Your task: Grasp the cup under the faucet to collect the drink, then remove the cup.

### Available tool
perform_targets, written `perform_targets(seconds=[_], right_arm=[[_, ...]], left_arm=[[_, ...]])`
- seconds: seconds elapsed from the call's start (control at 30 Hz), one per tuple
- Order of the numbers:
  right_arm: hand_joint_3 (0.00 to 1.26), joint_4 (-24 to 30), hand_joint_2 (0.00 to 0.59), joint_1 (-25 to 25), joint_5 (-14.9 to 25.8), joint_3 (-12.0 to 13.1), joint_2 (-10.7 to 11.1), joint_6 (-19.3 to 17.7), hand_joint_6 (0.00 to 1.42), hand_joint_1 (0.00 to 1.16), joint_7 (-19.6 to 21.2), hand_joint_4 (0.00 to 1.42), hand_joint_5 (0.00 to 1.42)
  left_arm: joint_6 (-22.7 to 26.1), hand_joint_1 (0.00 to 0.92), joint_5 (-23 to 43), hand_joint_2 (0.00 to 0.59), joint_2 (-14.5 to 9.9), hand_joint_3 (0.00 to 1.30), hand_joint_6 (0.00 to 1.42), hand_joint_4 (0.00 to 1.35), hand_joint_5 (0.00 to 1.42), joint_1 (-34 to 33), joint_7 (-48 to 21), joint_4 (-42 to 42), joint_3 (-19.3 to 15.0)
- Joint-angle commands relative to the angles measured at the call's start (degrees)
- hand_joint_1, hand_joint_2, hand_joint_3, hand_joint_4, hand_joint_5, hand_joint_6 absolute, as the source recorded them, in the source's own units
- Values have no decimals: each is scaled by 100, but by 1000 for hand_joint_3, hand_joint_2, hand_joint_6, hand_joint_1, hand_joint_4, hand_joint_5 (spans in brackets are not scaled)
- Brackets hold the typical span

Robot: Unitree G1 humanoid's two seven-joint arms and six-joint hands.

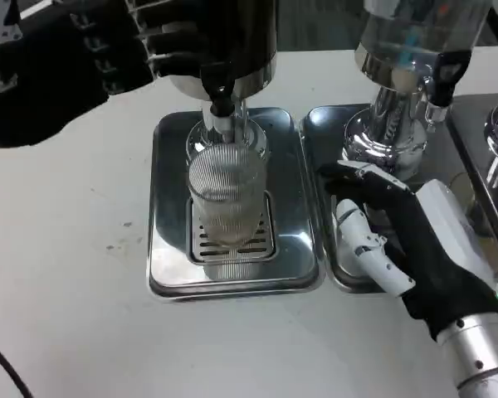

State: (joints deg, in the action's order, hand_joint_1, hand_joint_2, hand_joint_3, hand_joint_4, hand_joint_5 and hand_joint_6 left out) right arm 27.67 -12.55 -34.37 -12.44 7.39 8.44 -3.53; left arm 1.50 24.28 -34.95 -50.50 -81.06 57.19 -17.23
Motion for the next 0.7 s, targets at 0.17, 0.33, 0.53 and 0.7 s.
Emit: perform_targets(seconds=[0.17, 0.33, 0.53, 0.7], right_arm=[[312, 19, 494, -53, 25, 25, -17, -12, 247, 69, 112, 332, 340], [312, 20, 495, -44, 32, 27, -11, -8, 247, 66, 115, 332, 340], [312, 38, 495, -54, 28, 21, -7, 12, 247, 63, 104, 338, 340], [312, 73, 495, -82, 30, 33, 7, 22, 247, 61, 87, 340, 340]], left_arm=[[120, 0, 125, 24, 70, 233, 184, 151, 195, -180, -100, -62, -63], [186, 0, 206, 24, 92, 233, 184, 151, 196, -206, -78, -113, -114], [240, 0, 347, 26, 170, 233, 184, 155, 196, -181, 61, -125, -267], [188, 0, 272, 31, 196, 233, 184, 159, 197, -153, 97, -122, -230]])
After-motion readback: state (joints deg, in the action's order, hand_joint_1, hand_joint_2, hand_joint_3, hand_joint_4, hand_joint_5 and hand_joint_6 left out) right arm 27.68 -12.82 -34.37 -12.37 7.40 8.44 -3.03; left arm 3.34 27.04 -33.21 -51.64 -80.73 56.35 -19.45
